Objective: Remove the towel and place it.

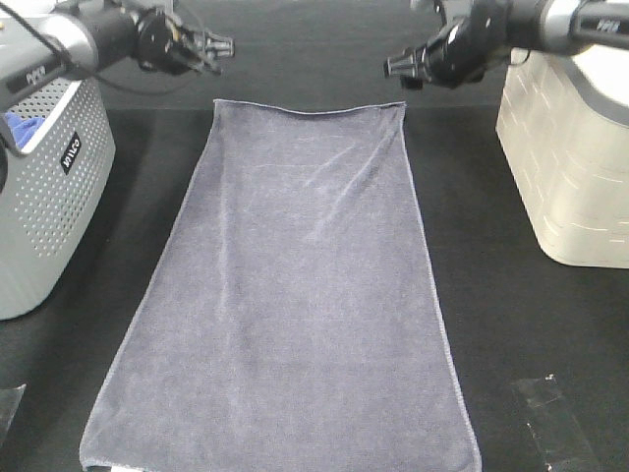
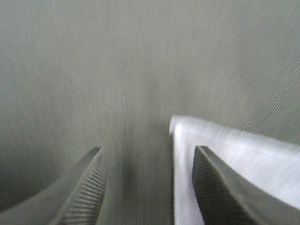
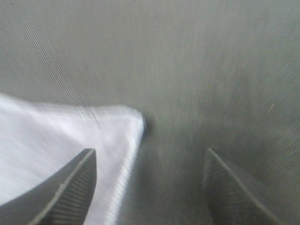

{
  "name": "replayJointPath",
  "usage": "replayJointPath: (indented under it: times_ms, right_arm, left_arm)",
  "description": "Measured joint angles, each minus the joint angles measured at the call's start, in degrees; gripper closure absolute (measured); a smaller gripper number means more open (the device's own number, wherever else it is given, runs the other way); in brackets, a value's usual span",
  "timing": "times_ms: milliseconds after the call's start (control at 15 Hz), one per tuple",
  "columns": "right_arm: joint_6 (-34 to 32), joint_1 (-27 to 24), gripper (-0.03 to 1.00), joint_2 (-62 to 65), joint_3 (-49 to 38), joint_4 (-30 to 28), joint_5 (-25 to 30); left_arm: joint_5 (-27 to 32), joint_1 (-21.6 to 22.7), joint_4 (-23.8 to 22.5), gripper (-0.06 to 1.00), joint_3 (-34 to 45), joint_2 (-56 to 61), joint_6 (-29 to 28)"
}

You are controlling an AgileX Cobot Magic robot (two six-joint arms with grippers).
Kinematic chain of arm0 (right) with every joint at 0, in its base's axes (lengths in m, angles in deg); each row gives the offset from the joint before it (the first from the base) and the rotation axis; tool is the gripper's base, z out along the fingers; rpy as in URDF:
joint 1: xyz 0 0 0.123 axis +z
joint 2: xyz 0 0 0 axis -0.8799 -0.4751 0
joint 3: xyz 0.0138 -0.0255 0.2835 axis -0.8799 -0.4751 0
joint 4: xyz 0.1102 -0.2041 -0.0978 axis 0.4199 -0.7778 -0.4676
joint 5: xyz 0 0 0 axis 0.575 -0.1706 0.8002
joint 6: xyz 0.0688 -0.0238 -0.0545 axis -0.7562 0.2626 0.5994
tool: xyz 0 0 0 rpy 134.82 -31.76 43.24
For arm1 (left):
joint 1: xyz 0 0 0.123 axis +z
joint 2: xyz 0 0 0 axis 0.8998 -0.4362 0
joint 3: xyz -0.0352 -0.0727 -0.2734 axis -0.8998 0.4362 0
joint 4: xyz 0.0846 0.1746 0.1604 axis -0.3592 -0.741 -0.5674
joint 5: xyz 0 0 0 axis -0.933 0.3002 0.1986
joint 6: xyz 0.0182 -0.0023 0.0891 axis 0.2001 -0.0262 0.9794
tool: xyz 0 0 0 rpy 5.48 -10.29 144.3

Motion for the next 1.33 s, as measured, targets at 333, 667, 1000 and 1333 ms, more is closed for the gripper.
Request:
replayJointPath:
  times_ms: [333, 667, 1000, 1333]
  right_arm:
    - [0.52, 3.44, 0.35, 9.0, 0.0, 0.34, 7.45]
    - [0.97, 4.47, 0.35, 18.68, 0.0, 1.32, 29.62]
    - [0.92, 4.47, 0.35, 28.93, 0.06, 5.79, 49.68]
    - [0.92, 4.47, 0.35, 38.04, -8.82, 5.79, 50.71]
  left_arm:
    - [9.22, -1.2, 0.97, 0.41, 0.0, 7.79, 0.52]
    - [34.72, -1.2, 8.14, 0.41, -0.06, 18.51, 9.17]
    - [43.66, -1.2, 11.86, 0.41, 1.2, 29.51, 18.45]
    - [43.72, -1.26, 7.56, 0.41, 26.24, 49.56, 20.91]
